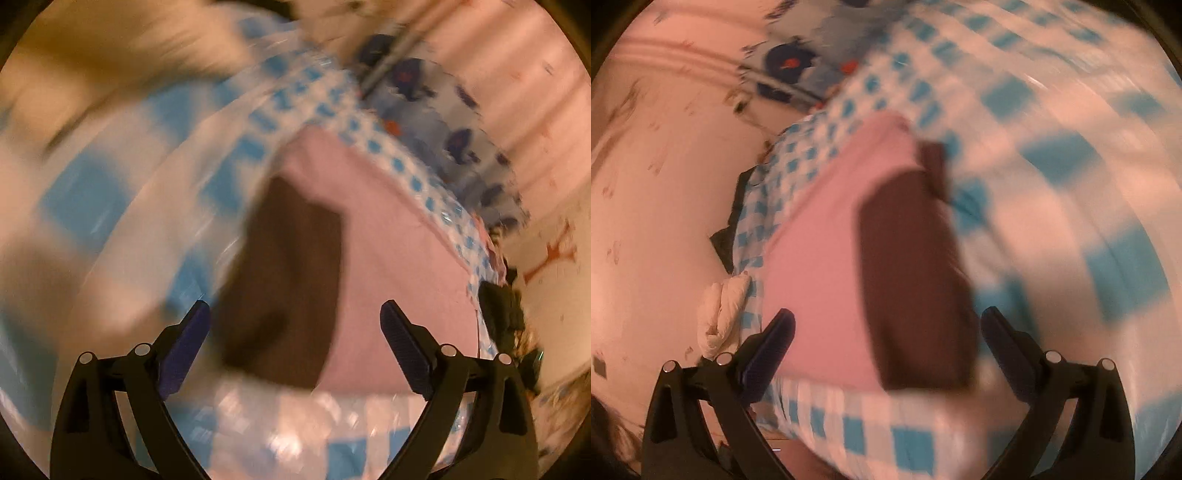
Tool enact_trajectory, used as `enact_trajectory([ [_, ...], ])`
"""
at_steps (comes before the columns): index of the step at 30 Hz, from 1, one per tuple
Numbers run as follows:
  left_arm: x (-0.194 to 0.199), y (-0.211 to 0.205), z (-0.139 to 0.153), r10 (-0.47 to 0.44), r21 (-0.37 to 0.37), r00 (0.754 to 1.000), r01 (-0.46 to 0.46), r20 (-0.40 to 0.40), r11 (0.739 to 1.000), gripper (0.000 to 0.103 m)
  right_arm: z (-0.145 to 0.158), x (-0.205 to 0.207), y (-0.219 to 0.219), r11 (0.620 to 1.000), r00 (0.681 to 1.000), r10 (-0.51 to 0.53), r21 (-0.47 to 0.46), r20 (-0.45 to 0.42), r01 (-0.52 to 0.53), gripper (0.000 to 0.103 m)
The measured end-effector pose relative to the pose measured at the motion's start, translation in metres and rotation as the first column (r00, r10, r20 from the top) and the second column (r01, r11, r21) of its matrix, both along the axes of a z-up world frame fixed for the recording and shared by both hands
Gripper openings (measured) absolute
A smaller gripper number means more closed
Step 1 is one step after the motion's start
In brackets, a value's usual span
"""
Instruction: Fold large clothes
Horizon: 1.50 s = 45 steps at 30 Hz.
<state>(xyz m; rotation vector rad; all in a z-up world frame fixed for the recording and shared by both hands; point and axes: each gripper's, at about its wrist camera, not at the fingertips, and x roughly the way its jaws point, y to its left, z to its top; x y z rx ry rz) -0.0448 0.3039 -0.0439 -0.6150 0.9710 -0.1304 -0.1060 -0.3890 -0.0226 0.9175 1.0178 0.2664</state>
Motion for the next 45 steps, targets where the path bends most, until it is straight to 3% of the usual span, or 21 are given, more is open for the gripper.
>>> enact_trajectory([
  [4,-0.021,0.017,-0.033,0.065,-0.122,0.993,-0.077,-0.102,0.990,0.089,-0.025,-0.012,0.002,0.994,0.998,0.015,0.113,-0.057,-0.009,0.097],
  [8,-0.024,0.008,-0.039,0.069,-0.121,0.990,-0.084,-0.124,0.989,0.089,-0.040,-0.002,0.018,0.982,0.997,0.034,0.187,-0.070,-0.020,0.097],
  [10,-0.024,0.007,-0.041,0.078,-0.131,0.986,-0.097,-0.146,0.987,0.089,-0.040,0.002,0.029,0.988,0.996,0.043,0.152,-0.072,-0.032,0.097],
  [17,-0.025,0.008,-0.045,0.080,-0.177,0.984,-0.109,-0.160,0.978,0.089,-0.057,-0.003,0.032,0.985,0.993,0.050,0.169,-0.107,-0.031,0.097],
  [19,-0.022,0.007,-0.039,0.092,-0.243,0.990,-0.116,-0.107,0.963,0.089,-0.055,-0.004,0.031,0.965,0.998,0.035,0.260,-0.055,-0.020,0.097],
  [21,-0.017,-0.002,-0.035,0.076,-0.230,0.994,-0.094,-0.084,0.969,0.089,-0.052,-0.004,0.031,0.966,0.999,0.035,0.258,-0.040,-0.024,0.097],
  [25,-0.006,-0.012,-0.059,0.040,-0.268,0.978,-0.096,-0.207,0.959,0.089,-0.064,0.002,0.037,0.972,0.993,0.069,0.229,-0.096,-0.045,0.097],
  [27,-0.005,-0.015,-0.058,0.042,-0.280,0.982,-0.093,-0.183,0.955,0.089,-0.059,0.004,0.038,0.960,0.996,0.068,0.276,-0.063,-0.048,0.097],
  [30,0.000,-0.015,-0.056,0.070,-0.360,0.989,-0.113,-0.130,0.926,0.090,-0.051,0.006,0.035,0.952,0.999,0.048,0.302,-0.004,-0.044,0.097],
  [33,0.010,-0.021,-0.061,0.067,-0.331,0.986,-0.114,-0.150,0.937,0.090,-0.066,0.008,0.037,0.959,0.994,0.079,0.278,-0.070,-0.057,0.096],
  [36,0.001,-0.020,-0.057,0.086,-0.352,0.992,-0.113,-0.090,0.929,0.090,-0.070,0.009,0.035,0.959,0.994,0.061,0.280,-0.086,-0.034,0.096],
  [38,0.007,-0.023,-0.064,0.066,-0.292,0.992,-0.095,-0.109,0.952,0.090,-0.074,0.011,0.031,0.957,0.993,0.041,0.291,-0.114,-0.006,0.096],
  [41,0.014,-0.023,-0.064,0.057,-0.296,0.993,-0.084,-0.099,0.952,0.087,-0.072,0.015,0.031,0.949,0.991,0.067,0.314,-0.118,-0.027,0.096],
  [42,0.017,-0.027,-0.060,0.053,-0.252,0.994,-0.076,-0.097,0.965,0.082,-0.068,0.015,0.030,0.945,0.994,0.062,0.326,-0.090,-0.030,0.095],
  [43,0.019,-0.029,-0.059,0.048,-0.223,0.993,-0.071,-0.106,0.972,0.070,-0.066,0.015,0.030,0.949,0.994,0.060,0.314,-0.087,-0.030,0.091],
  [45,0.025,-0.028,-0.064,0.047,-0.195,0.988,-0.075,-0.146,0.978,0.053,-0.063,0.015,0.029,0.969,0.994,0.045,0.246,-0.103,-0.018,0.047],
])
